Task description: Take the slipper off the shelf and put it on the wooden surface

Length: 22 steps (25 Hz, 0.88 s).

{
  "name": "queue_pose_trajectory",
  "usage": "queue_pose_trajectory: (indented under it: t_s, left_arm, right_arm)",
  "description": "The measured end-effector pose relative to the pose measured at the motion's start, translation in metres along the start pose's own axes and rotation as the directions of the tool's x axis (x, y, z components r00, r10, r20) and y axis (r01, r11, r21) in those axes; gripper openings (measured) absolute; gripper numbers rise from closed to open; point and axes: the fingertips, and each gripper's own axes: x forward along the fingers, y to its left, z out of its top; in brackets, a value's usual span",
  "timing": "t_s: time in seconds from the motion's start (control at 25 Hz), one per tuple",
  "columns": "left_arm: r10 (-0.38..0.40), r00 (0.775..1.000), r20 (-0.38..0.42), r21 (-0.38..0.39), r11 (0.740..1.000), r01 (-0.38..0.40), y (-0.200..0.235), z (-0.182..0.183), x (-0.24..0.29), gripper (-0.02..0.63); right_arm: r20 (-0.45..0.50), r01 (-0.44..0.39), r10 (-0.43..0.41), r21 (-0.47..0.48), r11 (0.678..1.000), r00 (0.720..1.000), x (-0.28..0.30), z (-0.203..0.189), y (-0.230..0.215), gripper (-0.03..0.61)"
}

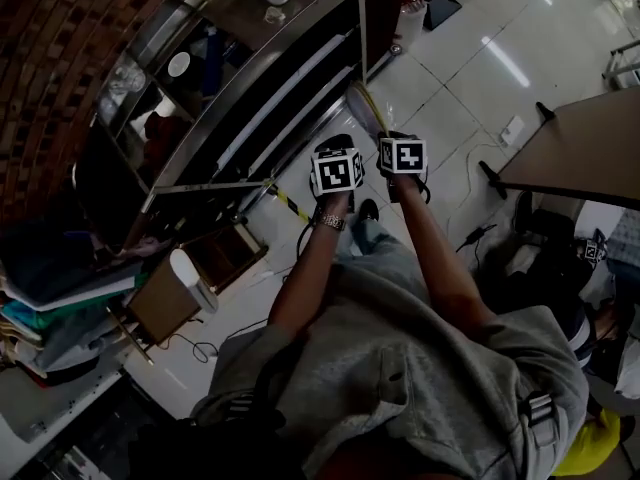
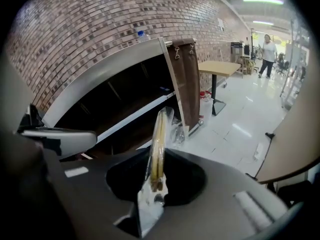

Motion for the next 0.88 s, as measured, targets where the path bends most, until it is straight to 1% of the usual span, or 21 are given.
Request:
queue_pose_trajectory:
  t_s: [0.08,0.16,0.28,0.36,0.44,0.52,0.6,0.68,0.8,0.88]
  left_arm:
    - [0.026,1.0,0.016,-0.021,0.999,-0.026,0.013,-0.007,-0.019,0.003]
    - [0.055,0.998,0.038,-0.052,0.997,-0.053,0.032,-0.015,-0.041,0.003]
    - [0.099,0.992,0.083,-0.103,0.991,-0.09,0.059,-0.027,-0.077,0.003]
    - [0.134,0.984,0.119,-0.146,0.983,-0.116,0.081,-0.035,-0.103,0.003]
    - [0.172,0.973,0.153,-0.19,0.971,-0.142,0.106,-0.048,-0.134,0.003]
    - [0.208,0.962,0.179,-0.232,0.959,-0.164,0.13,-0.07,-0.169,0.003]
    - [0.244,0.948,0.204,-0.264,0.946,-0.187,0.155,-0.099,-0.209,0.003]
    - [0.28,0.933,0.225,-0.287,0.935,-0.211,0.181,-0.141,-0.256,0.003]
    - [0.33,0.912,0.246,-0.307,0.918,-0.249,0.226,-0.228,-0.336,0.003]
    - [0.359,0.901,0.244,-0.321,0.907,-0.274,0.257,-0.293,-0.39,0.003]
  right_arm:
    - [0.003,0.028,-0.028,-0.056,0.998,1.0,-0.008,-0.002,0.01,0.058]
    - [0.001,0.024,-0.024,-0.094,0.995,1.0,-0.012,-0.009,0.032,0.058]
    - [-0.026,-0.056,0.053,-0.127,0.99,0.998,-0.016,-0.024,0.082,0.058]
    - [-0.031,-0.104,0.1,-0.163,0.981,0.995,-0.015,-0.028,0.118,0.058]
    - [-0.036,-0.13,0.126,-0.215,0.968,0.991,-0.016,-0.034,0.153,0.06]
    - [-0.046,-0.148,0.141,-0.258,0.955,0.989,-0.02,-0.051,0.188,0.06]
    - [-0.053,-0.164,0.155,-0.283,0.945,0.986,-0.026,-0.077,0.226,0.058]
    - [-0.056,-0.174,0.165,-0.288,0.942,0.985,-0.033,-0.117,0.267,0.058]
    - [-0.055,-0.178,0.169,-0.306,0.935,0.984,-0.046,-0.203,0.34,0.058]
    - [-0.059,-0.204,0.196,-0.313,0.928,0.979,-0.061,-0.265,0.4,0.058]
